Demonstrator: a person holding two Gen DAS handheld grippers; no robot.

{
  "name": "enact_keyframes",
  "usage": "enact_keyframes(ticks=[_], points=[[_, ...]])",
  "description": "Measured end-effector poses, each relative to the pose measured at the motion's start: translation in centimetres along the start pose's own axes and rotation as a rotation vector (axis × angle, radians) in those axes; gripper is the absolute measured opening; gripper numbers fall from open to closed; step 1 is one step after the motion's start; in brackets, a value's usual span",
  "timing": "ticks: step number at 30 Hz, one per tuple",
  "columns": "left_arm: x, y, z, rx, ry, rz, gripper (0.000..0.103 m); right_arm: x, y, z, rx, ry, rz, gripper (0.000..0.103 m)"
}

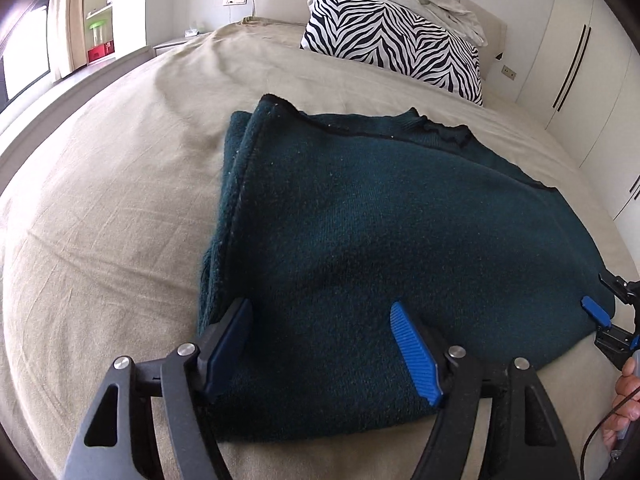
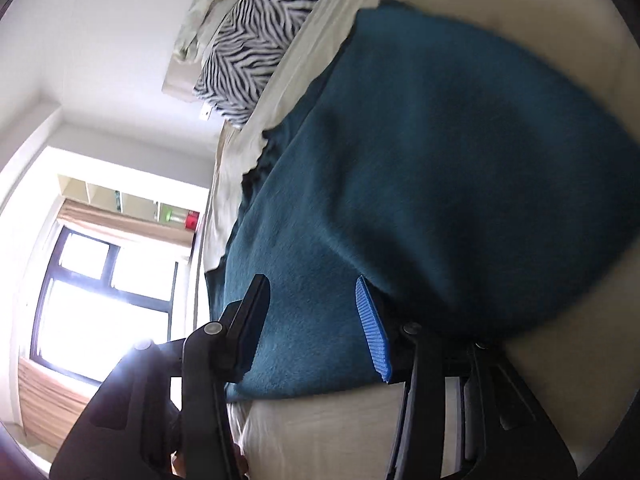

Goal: Fold small clothes

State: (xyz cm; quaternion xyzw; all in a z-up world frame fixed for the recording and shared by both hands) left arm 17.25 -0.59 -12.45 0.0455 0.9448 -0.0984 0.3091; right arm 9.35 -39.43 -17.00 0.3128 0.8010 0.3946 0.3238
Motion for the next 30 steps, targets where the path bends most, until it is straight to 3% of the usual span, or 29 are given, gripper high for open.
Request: enact_keyframes(ticks=[4,6,10,15,18,21,30], points=[[0.5,0.8,-2.5,-0.052,-0.041,0.007,0.074,-0.1,-1.2,-5.4,0.086,-0.109,0.006,0.046],[0.5,1.4,-4.0,-0.126,-0.075,0.013,0.074,0.7,-0.9,-6.8,0.078,-0.119,-0.002,0.049],[0.0,2.9,-5.6,-0.148,-0.103,0.003,0.078,2.9,0.0,-9.2,0.047,-0.102,-0.039,0.050],[-0.2,5.2,-5.3,-0.113,-0.068,-0.073,0.079,5.6,4.3,-7.6,0.028,-0.043,-0.125,0.050],[-0.1,6.3,-4.7,-0.063,-0.040,-0.133,0.082,6.4,6.6,-7.0,-0.004,-0.018,-0.179,0.060],[0.1,6.4,-4.5,-0.085,-0.033,-0.128,0.082,6.9,8.3,-6.3,-0.014,0.003,-0.216,0.062],[0.3,5.8,-4.9,-0.089,-0.036,-0.117,0.082,8.7,8.3,-5.8,-0.021,0.042,-0.202,0.062]])
Point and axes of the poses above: each gripper's, at about its wrist camera, not at the fingertips, and z roughly the way its jaws point, y to its left, x to its underside, the point moved 1 cm from there along z, roughly the way its jaws point, and after that the axes turned 1 degree about -x, right-handed, at the moved point
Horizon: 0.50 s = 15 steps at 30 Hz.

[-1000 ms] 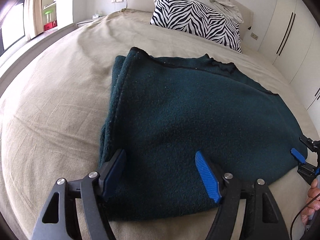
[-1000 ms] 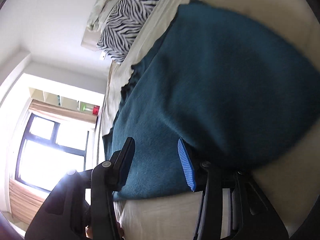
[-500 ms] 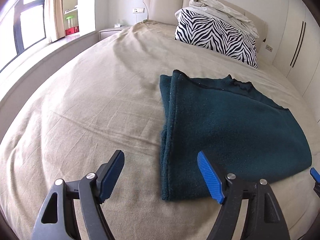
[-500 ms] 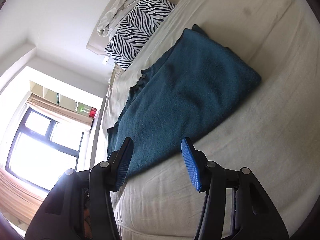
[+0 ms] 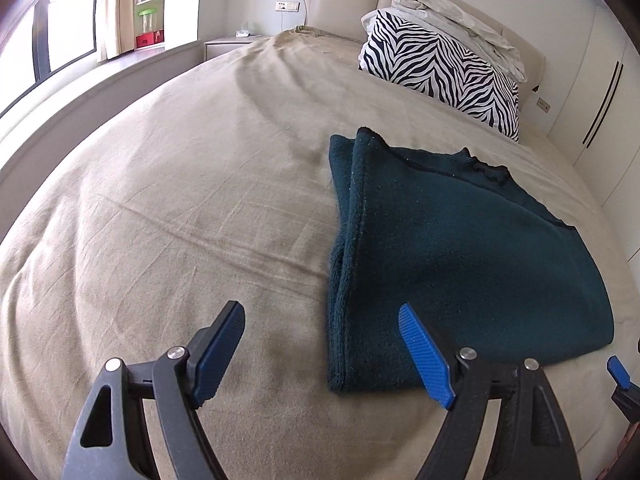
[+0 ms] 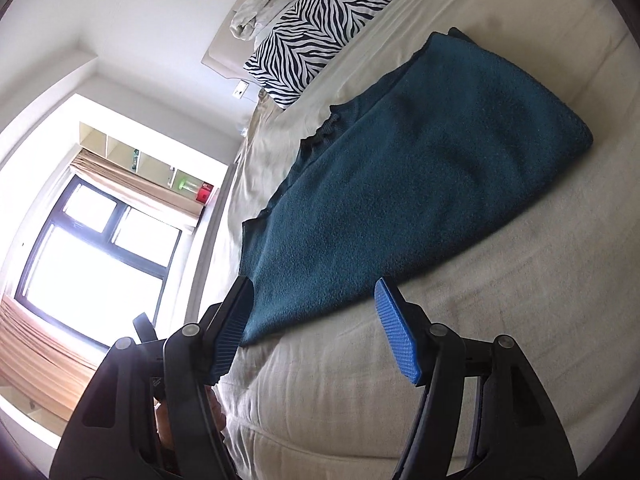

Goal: Fold small clothes

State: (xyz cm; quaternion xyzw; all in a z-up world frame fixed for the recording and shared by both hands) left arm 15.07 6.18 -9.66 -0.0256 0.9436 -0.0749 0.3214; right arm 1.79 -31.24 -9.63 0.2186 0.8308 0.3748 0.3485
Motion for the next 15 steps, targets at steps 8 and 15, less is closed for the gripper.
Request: enact_keyframes(ticks=[8,15], points=[[-0.4,1.0,1.1,0.134,0.055,-0.085,0.082,0.0,-0.8,0.7,-0.016,0.011,0.008,0.062],[-1.6,3.3,3.7,0.371,0.162,-0.278,0.082,-0.2,-0.5,2.1,-0.047,0.039,0.006,0.062]])
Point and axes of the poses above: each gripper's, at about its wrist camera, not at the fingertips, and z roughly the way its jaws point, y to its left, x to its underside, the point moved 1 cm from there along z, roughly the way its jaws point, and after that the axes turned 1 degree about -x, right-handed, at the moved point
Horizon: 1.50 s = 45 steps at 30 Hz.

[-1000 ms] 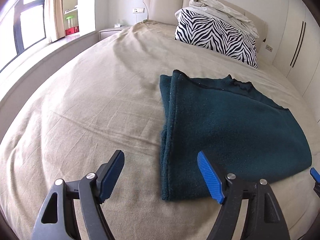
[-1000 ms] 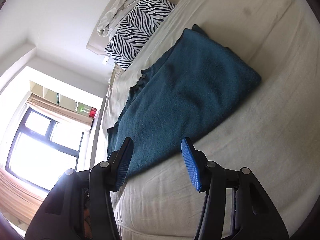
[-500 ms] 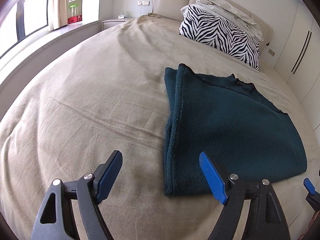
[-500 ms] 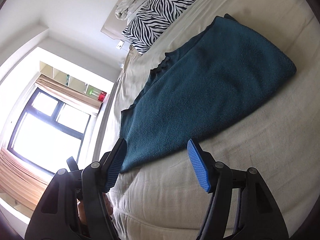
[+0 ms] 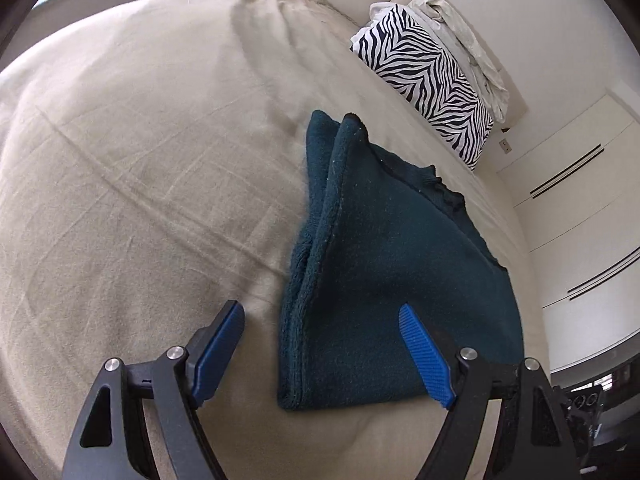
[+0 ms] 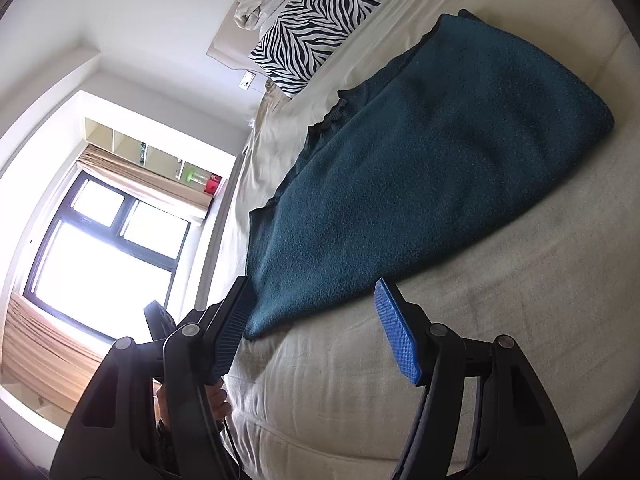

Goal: Fold small clothes

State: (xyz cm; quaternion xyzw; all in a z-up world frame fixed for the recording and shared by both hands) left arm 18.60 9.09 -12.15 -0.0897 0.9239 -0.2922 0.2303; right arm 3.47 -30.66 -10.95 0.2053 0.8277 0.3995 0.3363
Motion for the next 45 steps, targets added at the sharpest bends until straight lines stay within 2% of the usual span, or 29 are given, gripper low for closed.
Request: enact_keyframes(ticks=[5,9,12,18,22,23,27,30,34,36,37,38,41,45], points=[[-1.9,0.7,1.3,0.065,0.067,-0.051,0.080,-0.2,0.0,1.1,-0.019,0.023,0.002,0.062],[-2.9,0.4,2.7,0.095,0.129,-0.046,0.079,-0.6,0.4,1.8,-0.033,0.037,-0.005,0.062],[-3.2,0.0,3.7,0.156,0.164,-0.064,0.076,-1.0,0.9,2.5,-0.047,0.046,-0.011,0.062],[-3.3,1.1,4.4,0.229,0.193,-0.136,0.056,-1.5,2.4,5.0,-0.062,0.087,-0.025,0.062],[-3.2,1.7,4.5,0.231,0.222,-0.137,0.035,-1.9,3.6,7.3,-0.057,0.133,-0.054,0.062],[-3.2,1.7,4.5,0.227,0.227,-0.130,0.032,-2.1,4.0,8.1,-0.057,0.147,-0.058,0.062],[-3.1,2.1,4.3,0.235,0.233,-0.131,0.032,-2.9,5.9,12.0,-0.065,0.221,-0.084,0.062],[-3.2,2.6,4.2,0.277,0.234,-0.164,0.039,-3.4,7.8,15.5,-0.065,0.286,-0.119,0.062],[-3.3,2.1,4.2,0.276,0.237,-0.143,0.040,-4.2,10.0,19.9,-0.073,0.347,-0.140,0.062],[-3.3,1.9,4.3,0.275,0.236,-0.129,0.035,-4.6,10.6,21.9,-0.094,0.374,-0.139,0.062],[-3.3,1.9,4.4,0.270,0.239,-0.123,0.018,-4.8,10.7,23.0,-0.092,0.386,-0.134,0.062],[-3.2,2.1,4.6,0.268,0.244,-0.127,0.013,-5.0,10.5,24.1,-0.081,0.398,-0.126,0.062],[-3.2,2.7,4.5,0.295,0.236,-0.151,0.012,-5.1,8.7,27.3,-0.008,0.445,-0.080,0.061],[-3.2,2.9,4.1,0.308,0.218,-0.169,0.011,-4.4,8.2,27.9,-0.027,0.430,-0.098,0.061]])
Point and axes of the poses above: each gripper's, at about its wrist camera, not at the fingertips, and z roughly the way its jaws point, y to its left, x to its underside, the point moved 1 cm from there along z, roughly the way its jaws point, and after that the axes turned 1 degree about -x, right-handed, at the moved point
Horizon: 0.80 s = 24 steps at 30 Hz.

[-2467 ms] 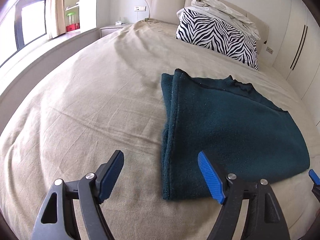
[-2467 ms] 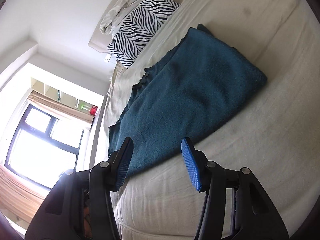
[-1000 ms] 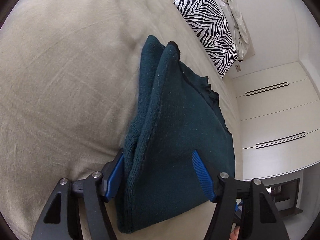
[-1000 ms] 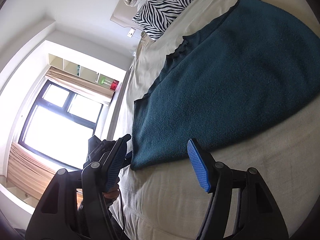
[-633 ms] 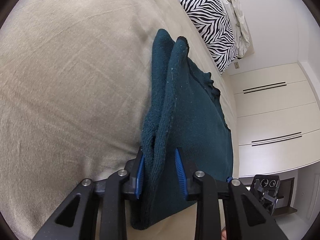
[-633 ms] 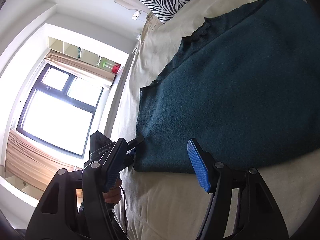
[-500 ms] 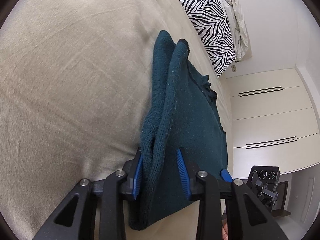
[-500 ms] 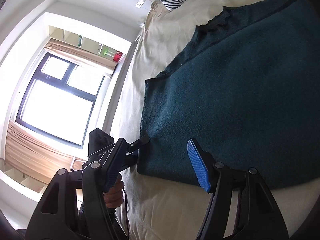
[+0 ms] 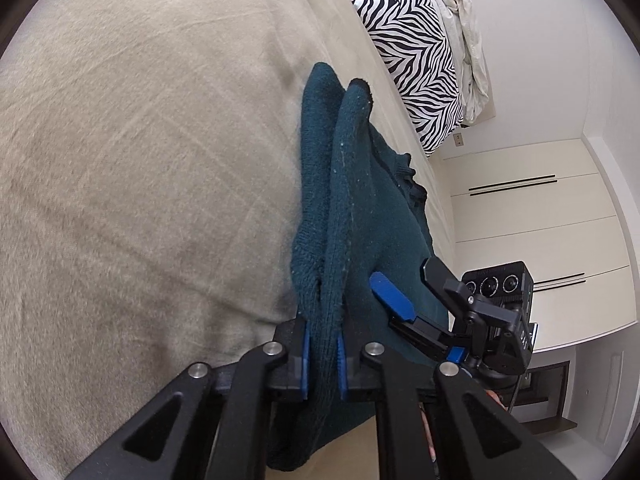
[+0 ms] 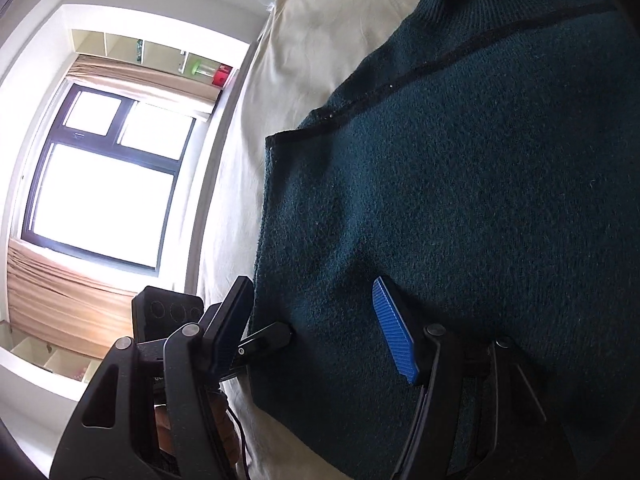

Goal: Fold small clothes

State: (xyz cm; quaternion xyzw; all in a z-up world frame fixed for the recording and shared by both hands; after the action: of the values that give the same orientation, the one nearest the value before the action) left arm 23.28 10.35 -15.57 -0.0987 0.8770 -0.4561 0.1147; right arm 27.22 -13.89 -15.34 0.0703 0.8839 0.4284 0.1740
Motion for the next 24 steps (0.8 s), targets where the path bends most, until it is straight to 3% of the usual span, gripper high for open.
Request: enact_keyframes(ticks=[3,7,11,14,19,24], points=[[0.1,-0.3,-0.4,0.025,-0.015,-0.019,0.011,0.2,0.3,0.1,0.013,-0.007,-0.026,0.061],[0.0,-2.2,-0.9,0.028,-0.029,-0.004,0.011,-0.5,-0.7,0.0,-0.035,0.015,0.037,0.061],[-0.1,-6.5,-1.0,0.020,-0.041,0.064,0.010,-1.0,-1.5,-0.1,-0.090,0.040,0.096,0.061],[0.3,-10.9,-0.6,0.005,-0.040,0.157,0.010,-1.7,-2.6,-2.2,-0.188,0.009,0.191,0.062],[2.7,-17.2,4.4,-0.040,0.014,0.302,0.010,-3.7,-6.1,-8.3,-0.257,-0.076,0.237,0.066],[6.5,-18.9,12.7,-0.043,0.117,0.333,0.010,-4.8,-11.2,-13.8,-0.314,-0.148,0.318,0.066]])
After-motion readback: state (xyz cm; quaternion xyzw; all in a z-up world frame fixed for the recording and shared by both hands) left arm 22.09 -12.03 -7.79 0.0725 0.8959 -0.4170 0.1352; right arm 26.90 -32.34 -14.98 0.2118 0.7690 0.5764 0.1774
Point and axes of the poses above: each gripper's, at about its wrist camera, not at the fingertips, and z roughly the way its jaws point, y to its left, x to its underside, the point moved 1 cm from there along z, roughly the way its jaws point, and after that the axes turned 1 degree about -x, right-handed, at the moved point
